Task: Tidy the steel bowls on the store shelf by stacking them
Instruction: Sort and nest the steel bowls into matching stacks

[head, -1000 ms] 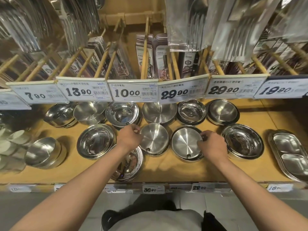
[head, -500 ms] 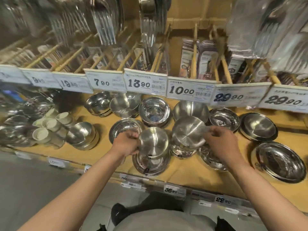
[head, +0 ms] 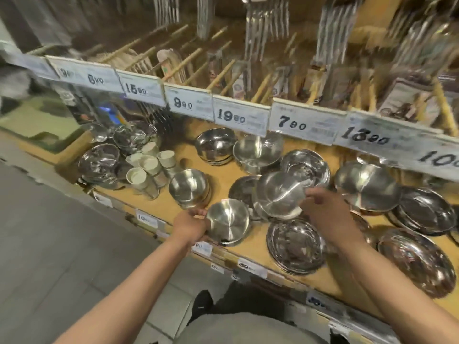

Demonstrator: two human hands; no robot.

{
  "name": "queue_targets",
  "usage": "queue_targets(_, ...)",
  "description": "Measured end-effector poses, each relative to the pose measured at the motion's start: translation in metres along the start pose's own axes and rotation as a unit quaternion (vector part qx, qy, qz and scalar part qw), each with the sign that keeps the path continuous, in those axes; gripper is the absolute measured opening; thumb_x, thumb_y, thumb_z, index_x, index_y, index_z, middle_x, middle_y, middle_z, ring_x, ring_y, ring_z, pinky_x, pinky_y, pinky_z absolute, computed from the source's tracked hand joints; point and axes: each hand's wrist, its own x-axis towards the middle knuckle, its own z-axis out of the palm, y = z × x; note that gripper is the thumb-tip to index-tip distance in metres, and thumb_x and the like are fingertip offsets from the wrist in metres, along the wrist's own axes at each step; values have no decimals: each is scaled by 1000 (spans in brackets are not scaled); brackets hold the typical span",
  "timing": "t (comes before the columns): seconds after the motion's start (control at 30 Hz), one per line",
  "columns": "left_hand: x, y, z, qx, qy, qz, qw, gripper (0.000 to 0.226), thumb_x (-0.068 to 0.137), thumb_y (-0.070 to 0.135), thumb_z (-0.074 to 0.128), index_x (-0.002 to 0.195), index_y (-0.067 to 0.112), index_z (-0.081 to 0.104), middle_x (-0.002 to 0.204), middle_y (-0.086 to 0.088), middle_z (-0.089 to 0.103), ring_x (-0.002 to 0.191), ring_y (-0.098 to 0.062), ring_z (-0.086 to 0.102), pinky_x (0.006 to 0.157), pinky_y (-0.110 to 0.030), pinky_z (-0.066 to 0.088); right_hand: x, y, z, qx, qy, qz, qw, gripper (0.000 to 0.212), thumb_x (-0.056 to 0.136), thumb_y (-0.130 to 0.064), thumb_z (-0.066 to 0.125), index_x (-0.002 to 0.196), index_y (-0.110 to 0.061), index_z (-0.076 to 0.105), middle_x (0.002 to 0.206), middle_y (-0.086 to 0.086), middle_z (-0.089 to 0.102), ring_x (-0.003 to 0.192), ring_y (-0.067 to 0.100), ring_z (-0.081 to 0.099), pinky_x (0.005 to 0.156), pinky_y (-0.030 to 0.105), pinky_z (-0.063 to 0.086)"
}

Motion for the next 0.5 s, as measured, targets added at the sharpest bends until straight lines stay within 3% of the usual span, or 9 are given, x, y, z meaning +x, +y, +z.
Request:
queue_targets(0.1,21,-9,-18,21,-8,-4,1000,17,78,3,66,88,16,70,68,-12,69,47,-19,59,46,-23,45,-7,-13,35,-42,-3,19,999,11,90,-15,62,82,-11,69,62,-2,58,58,14,48,54,29,33)
queue_targets(0.2,43,-19,-27,41,-35,29,998,7,79,14,69,80,20,72,78,-10,75,69,-31,70,63,-42,59,-13,-24,72,-38,9,42,998,28,88,-12,62,61,-16,57,48,-9,52,52,9,49,51,25,34)
queue_targets(0.27,54,-27,-30,60,-57,55,995,6,78,28,73,77,22,72,83,-7,77,76,-30,70,75,-48,60,-16,-29,95,-22,17,43,999,36,89,-12,65,55,-19,56,45,-12,55,45,-2,48,47,17,34)
queue_targets(0.33,65,-36,-31,72,-78,63,992,7,78,33,72,75,26,71,80,-1,76,76,-27,72,75,-48,61,-18,-30,115,-31,7,49,998,32,91,-18,66,59,-24,62,53,-13,62,53,-1,56,57,23,42)
queue_targets(0.4,70,-42,-31,70,-90,56,992,5,78,36,71,75,33,70,73,3,74,72,-25,72,72,-47,62,-21,-26,134,-37,6,69,997,17,91,-24,68,74,-25,70,66,-8,72,67,12,69,65,29,52)
queue_targets(0.5,75,-49,-33,59,-105,50,991,10,80,24,72,74,28,66,77,0,74,78,-29,70,77,-45,57,-27,-21,158,-47,18,76,996,11,91,-24,69,83,-21,74,63,-11,72,59,-2,66,55,11,45)
